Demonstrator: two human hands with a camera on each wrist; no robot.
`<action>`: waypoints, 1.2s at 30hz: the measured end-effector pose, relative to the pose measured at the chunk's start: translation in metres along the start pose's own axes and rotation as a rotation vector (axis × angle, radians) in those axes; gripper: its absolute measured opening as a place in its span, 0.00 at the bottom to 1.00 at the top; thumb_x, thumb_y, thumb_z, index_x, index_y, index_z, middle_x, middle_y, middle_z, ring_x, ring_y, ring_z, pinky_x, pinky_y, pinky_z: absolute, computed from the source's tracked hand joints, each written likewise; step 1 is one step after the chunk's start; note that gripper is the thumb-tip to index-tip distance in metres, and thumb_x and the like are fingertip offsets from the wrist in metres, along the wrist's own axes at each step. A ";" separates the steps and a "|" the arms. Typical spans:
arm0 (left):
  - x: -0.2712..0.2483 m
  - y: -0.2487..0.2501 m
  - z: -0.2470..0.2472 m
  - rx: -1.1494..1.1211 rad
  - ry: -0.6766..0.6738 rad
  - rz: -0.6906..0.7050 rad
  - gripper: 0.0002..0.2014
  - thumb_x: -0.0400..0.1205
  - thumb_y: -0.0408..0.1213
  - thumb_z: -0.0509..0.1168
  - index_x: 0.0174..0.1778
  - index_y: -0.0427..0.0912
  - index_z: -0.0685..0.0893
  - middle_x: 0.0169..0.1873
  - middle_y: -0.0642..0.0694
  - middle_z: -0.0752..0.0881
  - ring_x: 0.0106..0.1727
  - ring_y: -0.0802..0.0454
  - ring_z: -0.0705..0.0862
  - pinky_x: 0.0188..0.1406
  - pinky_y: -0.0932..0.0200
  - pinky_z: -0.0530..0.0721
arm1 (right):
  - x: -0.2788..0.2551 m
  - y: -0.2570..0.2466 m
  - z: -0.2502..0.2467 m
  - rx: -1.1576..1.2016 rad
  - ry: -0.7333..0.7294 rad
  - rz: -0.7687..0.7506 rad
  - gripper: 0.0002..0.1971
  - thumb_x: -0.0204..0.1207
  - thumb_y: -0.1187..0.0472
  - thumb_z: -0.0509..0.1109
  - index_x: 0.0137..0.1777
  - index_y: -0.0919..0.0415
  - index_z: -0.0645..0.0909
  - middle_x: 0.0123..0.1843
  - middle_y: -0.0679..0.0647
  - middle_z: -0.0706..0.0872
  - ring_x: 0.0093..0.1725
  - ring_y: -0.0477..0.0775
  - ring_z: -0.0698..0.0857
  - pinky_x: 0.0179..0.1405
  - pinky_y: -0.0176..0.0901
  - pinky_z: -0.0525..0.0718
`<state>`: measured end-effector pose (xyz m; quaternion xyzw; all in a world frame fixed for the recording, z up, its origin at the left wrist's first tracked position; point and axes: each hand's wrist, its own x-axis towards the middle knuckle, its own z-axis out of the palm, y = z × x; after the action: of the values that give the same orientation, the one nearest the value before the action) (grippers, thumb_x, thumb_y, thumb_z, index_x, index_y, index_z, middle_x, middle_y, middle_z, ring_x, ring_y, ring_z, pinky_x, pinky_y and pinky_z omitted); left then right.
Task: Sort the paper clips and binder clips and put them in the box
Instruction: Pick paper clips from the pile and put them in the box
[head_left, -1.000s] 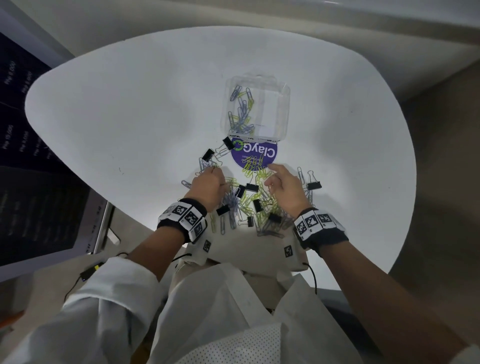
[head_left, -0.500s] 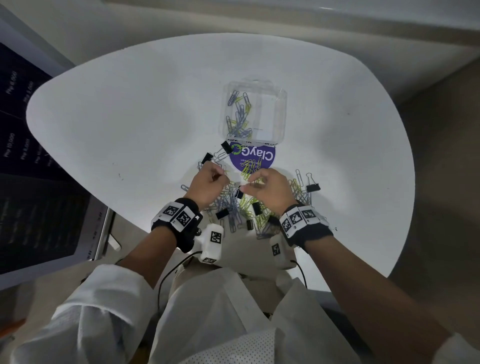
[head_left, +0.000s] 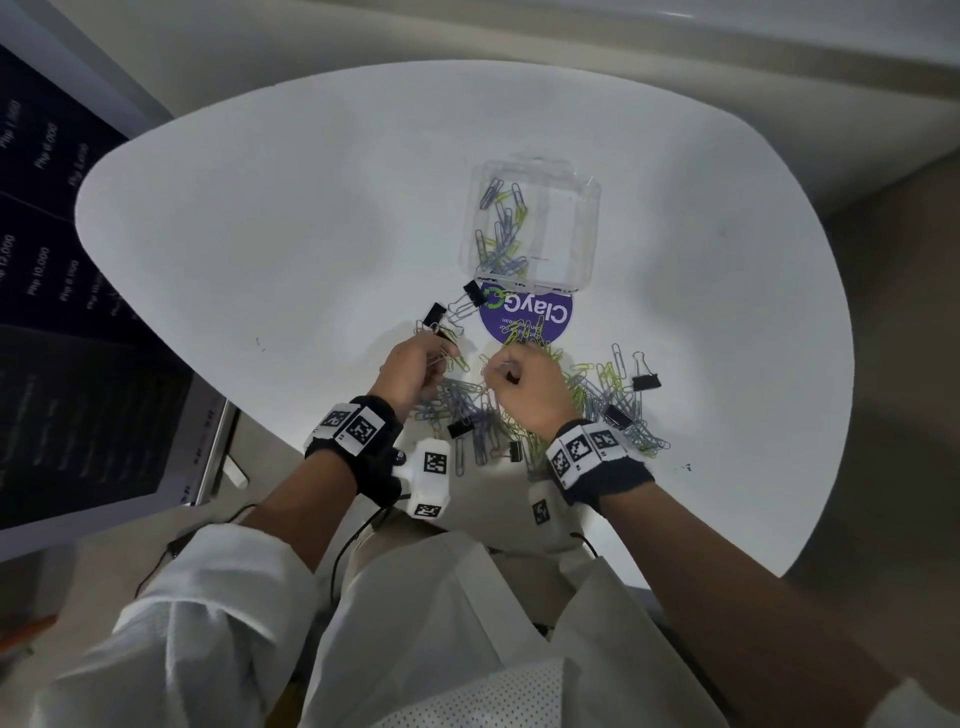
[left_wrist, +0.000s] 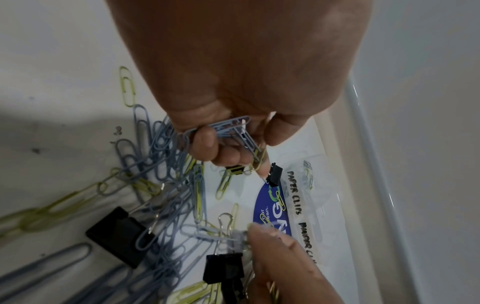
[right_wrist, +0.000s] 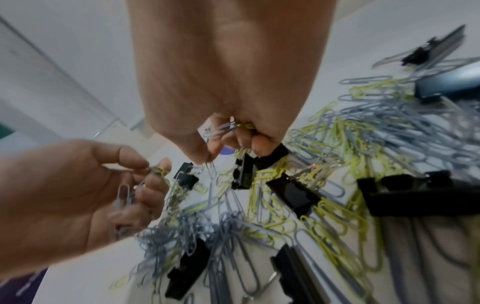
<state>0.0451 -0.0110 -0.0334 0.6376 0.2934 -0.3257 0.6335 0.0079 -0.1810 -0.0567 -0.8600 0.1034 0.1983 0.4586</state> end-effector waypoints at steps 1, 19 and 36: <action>-0.001 0.000 -0.001 -0.017 -0.014 -0.006 0.08 0.75 0.41 0.61 0.39 0.41 0.83 0.26 0.48 0.73 0.24 0.54 0.68 0.20 0.62 0.58 | -0.001 -0.002 -0.004 0.076 -0.007 0.041 0.02 0.79 0.62 0.69 0.46 0.61 0.82 0.42 0.53 0.83 0.38 0.45 0.78 0.38 0.34 0.76; -0.011 0.002 -0.001 -0.297 -0.033 -0.031 0.16 0.81 0.27 0.50 0.54 0.39 0.83 0.27 0.49 0.75 0.25 0.55 0.70 0.22 0.62 0.63 | 0.002 -0.009 -0.013 0.578 -0.020 0.313 0.04 0.76 0.61 0.66 0.41 0.58 0.77 0.28 0.48 0.71 0.28 0.49 0.66 0.27 0.42 0.63; -0.017 -0.004 -0.016 -0.186 0.043 0.086 0.17 0.72 0.25 0.50 0.38 0.36 0.85 0.33 0.44 0.80 0.24 0.54 0.69 0.20 0.62 0.58 | -0.001 -0.023 0.016 -0.426 -0.093 -0.139 0.07 0.77 0.57 0.72 0.54 0.54 0.85 0.55 0.53 0.84 0.53 0.56 0.84 0.47 0.45 0.82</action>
<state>0.0322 0.0061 -0.0224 0.5949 0.3080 -0.2558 0.6970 0.0112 -0.1552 -0.0471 -0.9325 -0.0218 0.2230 0.2834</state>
